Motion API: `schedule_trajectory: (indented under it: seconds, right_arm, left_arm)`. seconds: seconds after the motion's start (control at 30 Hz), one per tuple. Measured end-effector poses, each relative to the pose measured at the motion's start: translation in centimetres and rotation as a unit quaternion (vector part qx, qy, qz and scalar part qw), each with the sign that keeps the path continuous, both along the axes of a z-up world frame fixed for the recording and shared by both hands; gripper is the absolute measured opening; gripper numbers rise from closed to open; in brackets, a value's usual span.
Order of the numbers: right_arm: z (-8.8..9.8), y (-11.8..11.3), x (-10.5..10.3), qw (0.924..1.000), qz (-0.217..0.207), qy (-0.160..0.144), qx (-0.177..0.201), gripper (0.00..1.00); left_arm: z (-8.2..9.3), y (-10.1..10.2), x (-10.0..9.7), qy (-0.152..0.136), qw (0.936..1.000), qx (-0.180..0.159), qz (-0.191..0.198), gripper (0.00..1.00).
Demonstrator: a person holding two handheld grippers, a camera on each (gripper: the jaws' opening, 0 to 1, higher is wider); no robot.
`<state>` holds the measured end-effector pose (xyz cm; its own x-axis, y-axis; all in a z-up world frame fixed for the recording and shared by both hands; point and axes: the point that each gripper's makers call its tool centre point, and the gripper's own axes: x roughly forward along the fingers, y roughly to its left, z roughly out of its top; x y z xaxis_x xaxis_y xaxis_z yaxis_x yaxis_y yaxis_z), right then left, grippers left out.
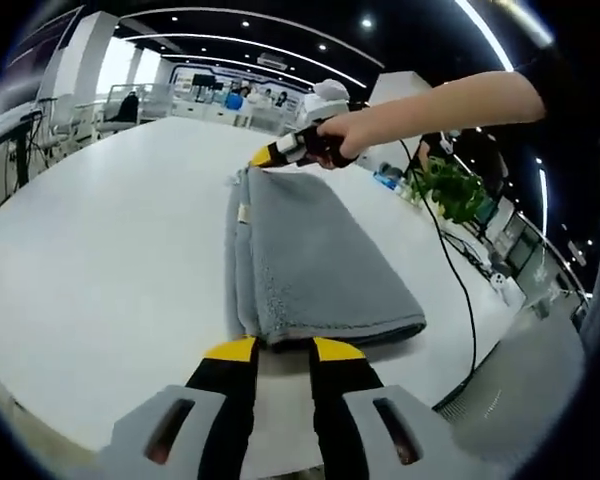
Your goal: Fold the towel on the table until its edges align and the towel forms a compact rectangular stack.
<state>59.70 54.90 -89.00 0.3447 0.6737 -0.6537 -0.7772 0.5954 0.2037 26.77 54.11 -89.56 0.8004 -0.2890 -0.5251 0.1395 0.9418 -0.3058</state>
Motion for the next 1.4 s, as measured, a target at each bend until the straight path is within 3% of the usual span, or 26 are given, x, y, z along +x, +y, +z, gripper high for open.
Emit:
schedule_trajectory:
  seconds: [0.23,0.4,0.57,0.77,1.07,1.4]
  right_arm:
    - [0.6,-2.0,0.4,0.9997,-0.010,-0.013,-0.016,0.21]
    - [0.7,-4.0,0.9,0.9992,-0.031,-0.014,-0.022,0.26]
    - [0.2,-6.3,1.1,0.9983,-0.048,-0.010,-0.032,0.26]
    - [0.0,-8.7,1.9,0.9963,-0.076,-0.011,-0.039,0.26]
    - [-0.5,-12.1,2.8,0.9935,-0.108,-0.002,-0.038,0.26]
    - [-1.5,-13.0,1.8,0.9910,-0.130,0.020,-0.025,0.26]
  left_arm:
    - [0.9,-0.3,0.4,-0.005,1.0000,0.007,0.002,0.28]
    - [1.3,0.6,0.9,-0.012,0.9995,0.019,0.020,0.38]
    - [1.7,1.6,1.6,-0.018,0.9991,0.024,0.030,0.38]
    - [1.4,4.2,2.4,-0.015,0.9975,0.033,0.061,0.34]
    - [0.4,4.8,3.3,-0.003,0.9967,0.021,0.079,0.31]
    - [-0.4,4.3,3.6,0.010,0.9971,0.011,0.075,0.22]
